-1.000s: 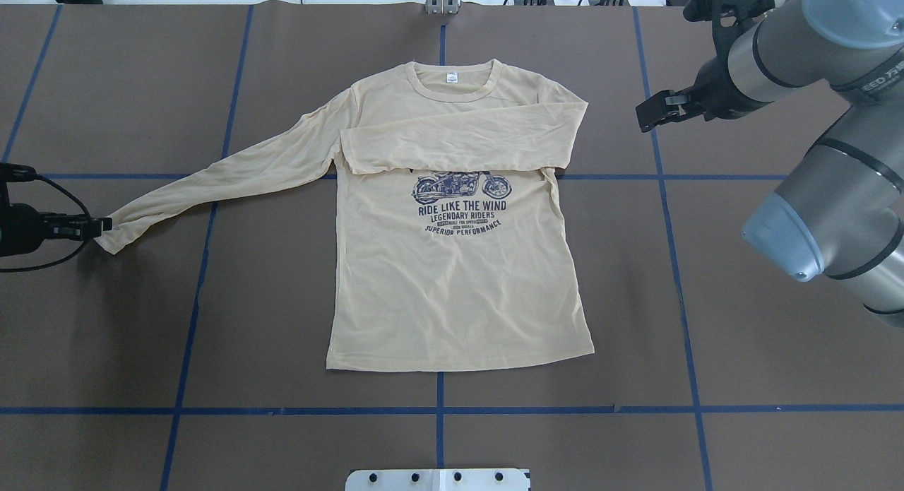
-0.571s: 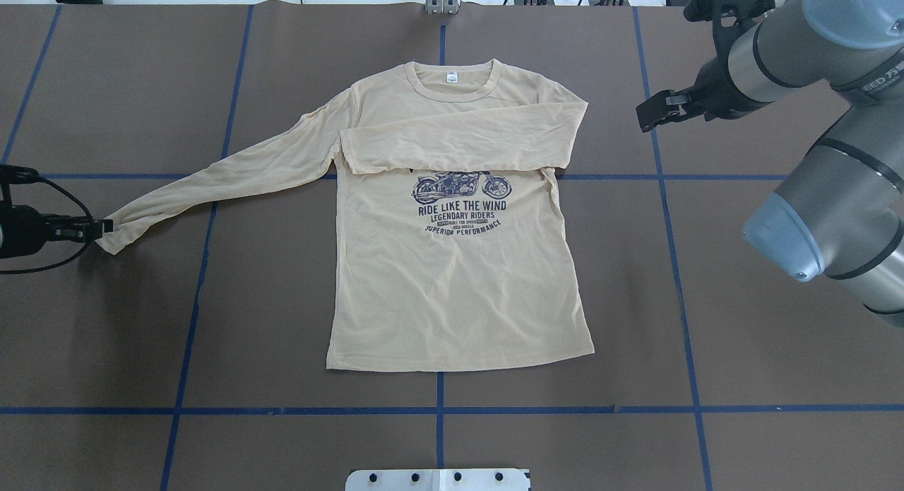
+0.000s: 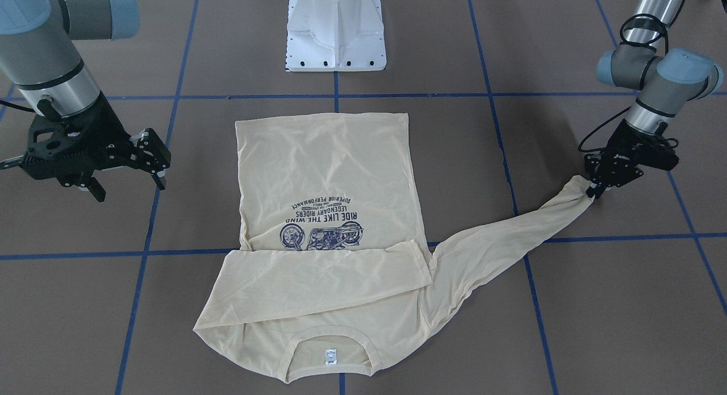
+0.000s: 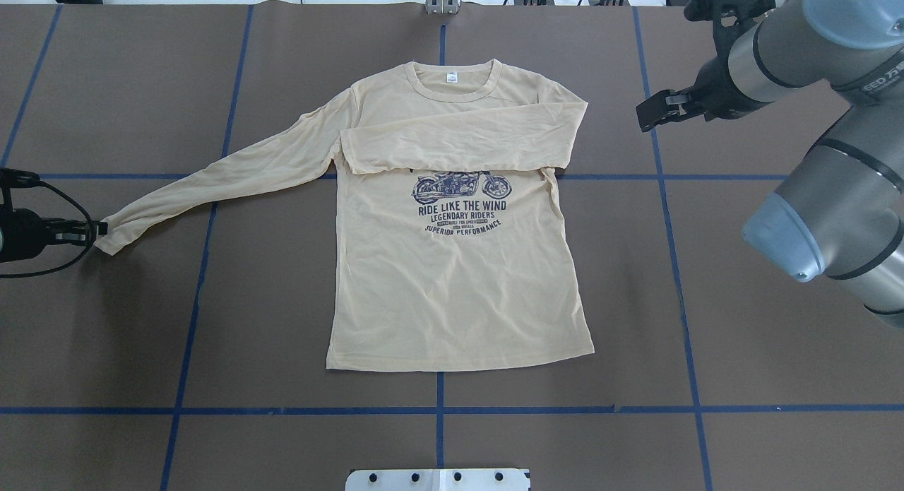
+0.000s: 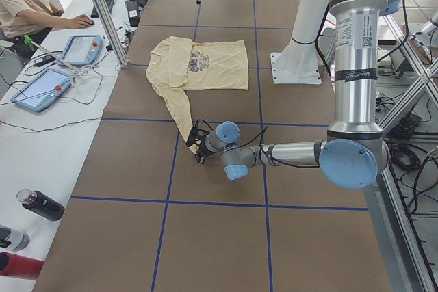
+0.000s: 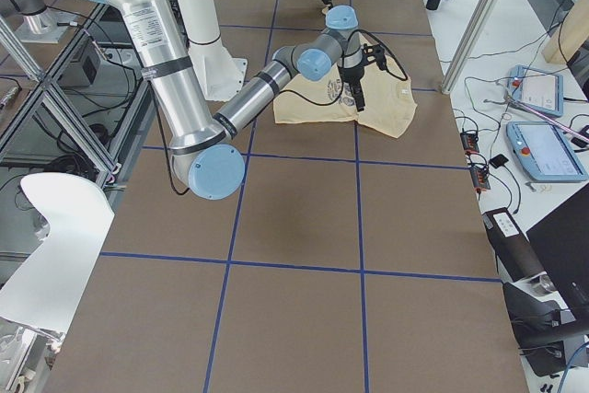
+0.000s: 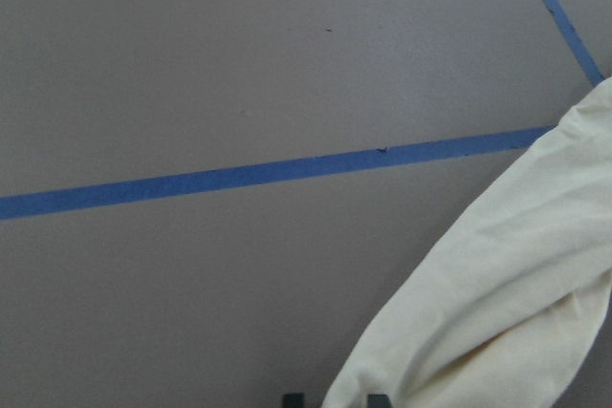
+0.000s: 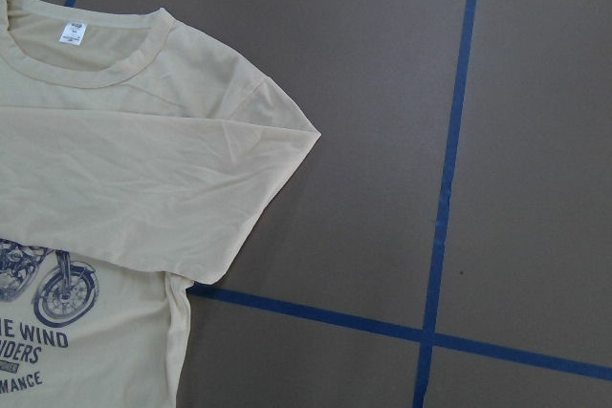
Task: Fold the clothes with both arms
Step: 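Fold the held sleeve across the shirt front with the left gripper and release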
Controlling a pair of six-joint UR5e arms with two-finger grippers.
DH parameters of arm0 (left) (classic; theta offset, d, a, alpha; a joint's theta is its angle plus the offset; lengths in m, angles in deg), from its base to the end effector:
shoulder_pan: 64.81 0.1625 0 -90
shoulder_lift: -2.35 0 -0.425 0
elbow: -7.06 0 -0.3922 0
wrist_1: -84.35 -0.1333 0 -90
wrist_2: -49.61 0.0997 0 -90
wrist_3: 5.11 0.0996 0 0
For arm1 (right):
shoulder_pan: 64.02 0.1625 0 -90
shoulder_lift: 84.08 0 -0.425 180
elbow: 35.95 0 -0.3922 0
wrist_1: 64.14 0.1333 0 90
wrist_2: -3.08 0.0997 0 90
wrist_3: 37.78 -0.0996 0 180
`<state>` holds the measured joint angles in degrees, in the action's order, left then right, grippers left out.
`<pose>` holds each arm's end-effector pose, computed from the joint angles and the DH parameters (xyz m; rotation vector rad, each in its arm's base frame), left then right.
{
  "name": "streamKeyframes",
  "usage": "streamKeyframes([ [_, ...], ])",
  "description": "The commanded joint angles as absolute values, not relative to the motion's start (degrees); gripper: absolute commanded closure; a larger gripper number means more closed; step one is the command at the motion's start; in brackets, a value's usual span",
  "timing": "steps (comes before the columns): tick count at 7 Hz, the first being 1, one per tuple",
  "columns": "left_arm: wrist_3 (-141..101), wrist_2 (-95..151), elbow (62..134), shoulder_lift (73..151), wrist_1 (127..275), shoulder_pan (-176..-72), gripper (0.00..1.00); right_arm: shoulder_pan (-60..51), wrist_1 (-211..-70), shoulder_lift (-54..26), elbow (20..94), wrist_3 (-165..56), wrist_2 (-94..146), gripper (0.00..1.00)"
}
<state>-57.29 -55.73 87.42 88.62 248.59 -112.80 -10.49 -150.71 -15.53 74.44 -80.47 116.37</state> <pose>0.2460 -0.4330 0.6370 0.5410 0.9372 -0.0176 -0.2709 -0.5245 0.2900 0.3547 -0.7923 -0.0589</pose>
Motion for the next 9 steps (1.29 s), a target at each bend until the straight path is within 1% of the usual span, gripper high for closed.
streamKeyframes([
  [1,-57.14,-55.77,88.62,88.48,248.62,-112.97,1.00,-10.50,-150.71,-15.52,74.44,-80.58,116.37,0.00],
  [2,-57.23,-56.47,90.97,88.83,247.83,-113.06,1.00,-10.58,-150.63,-15.52,74.36,-80.58,116.20,0.00],
  [3,-57.23,-56.82,93.87,90.05,242.43,-113.49,1.00,-10.58,-150.62,-15.52,74.36,-80.58,116.11,0.00],
  [4,-57.23,-56.56,98.68,95.20,229.76,-113.76,1.00,-10.58,-150.54,-15.52,74.27,-80.75,116.02,0.00],
  [5,-57.84,-56.47,100.73,102.91,218.84,-113.76,1.00,-10.67,-150.45,-15.52,74.18,-80.75,115.84,0.00],
  [7,-58.72,-56.56,100.40,118.81,201.16,-113.50,1.00,-10.67,-150.45,-15.52,74.18,-80.84,115.75,0.00],
  [8,-63.25,-56.56,99.88,124.55,195.85,-113.15,1.00,-10.67,-150.45,-15.70,74.18,-80.93,115.75,0.00],
  [9,-65.12,-56.56,99.09,128.35,193.45,-112.19,1.00,-10.67,-150.45,-15.87,74.09,-80.93,115.75,0.00],
])
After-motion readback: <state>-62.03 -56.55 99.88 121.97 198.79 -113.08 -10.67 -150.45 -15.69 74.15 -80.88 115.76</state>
